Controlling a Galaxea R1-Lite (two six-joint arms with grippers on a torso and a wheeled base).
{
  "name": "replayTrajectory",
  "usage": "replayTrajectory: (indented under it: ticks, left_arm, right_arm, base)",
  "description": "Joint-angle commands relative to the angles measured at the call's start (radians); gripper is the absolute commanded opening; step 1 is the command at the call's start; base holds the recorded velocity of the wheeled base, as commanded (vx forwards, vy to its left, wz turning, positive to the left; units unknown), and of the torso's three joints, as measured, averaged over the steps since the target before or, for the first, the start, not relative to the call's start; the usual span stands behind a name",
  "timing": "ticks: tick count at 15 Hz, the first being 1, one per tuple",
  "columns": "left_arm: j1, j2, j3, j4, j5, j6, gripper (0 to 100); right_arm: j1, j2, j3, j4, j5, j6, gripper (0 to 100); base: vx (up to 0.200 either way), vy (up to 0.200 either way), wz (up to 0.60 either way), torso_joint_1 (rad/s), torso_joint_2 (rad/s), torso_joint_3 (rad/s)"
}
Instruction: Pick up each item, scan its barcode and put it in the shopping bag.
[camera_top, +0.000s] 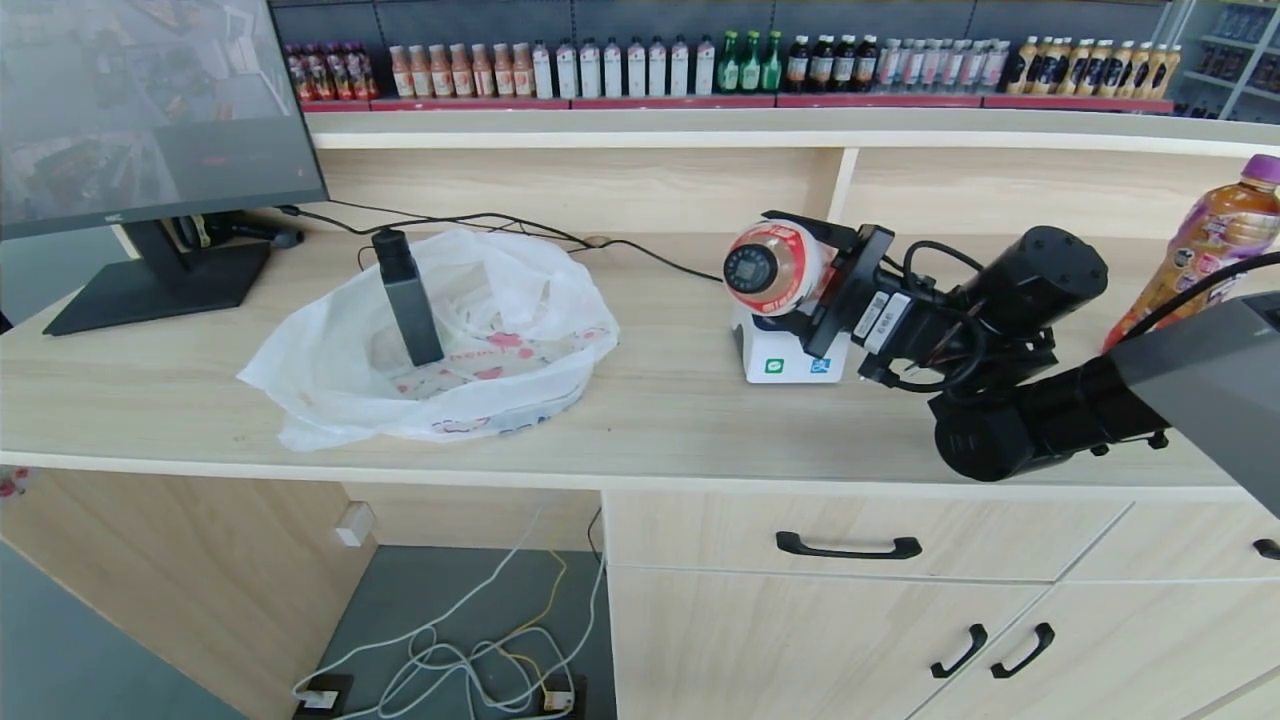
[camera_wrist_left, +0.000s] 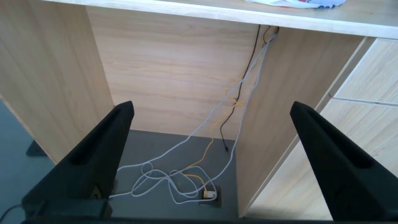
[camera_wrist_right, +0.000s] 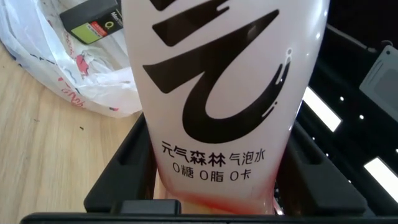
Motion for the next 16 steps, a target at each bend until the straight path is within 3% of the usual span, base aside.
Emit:
replayTrajectory:
  ticks: [1, 16]
  left_arm:
    - [0.000, 0.000, 0.000, 0.000, 0.000, 0.000, 100]
    - [0.000, 0.000, 0.000, 0.000, 0.000, 0.000, 100]
  right_arm:
    - [-0.002, -0.001, -0.001, 0.000, 0.000, 0.000, 0]
    - [0.000, 0.022, 0.004, 0.000, 0.000, -0.002, 0]
  base:
    - [0.000, 0.000, 0.00, 0.000, 0.00, 0.000]
    - [0.000, 0.000, 0.00, 0.000, 0.00, 0.000]
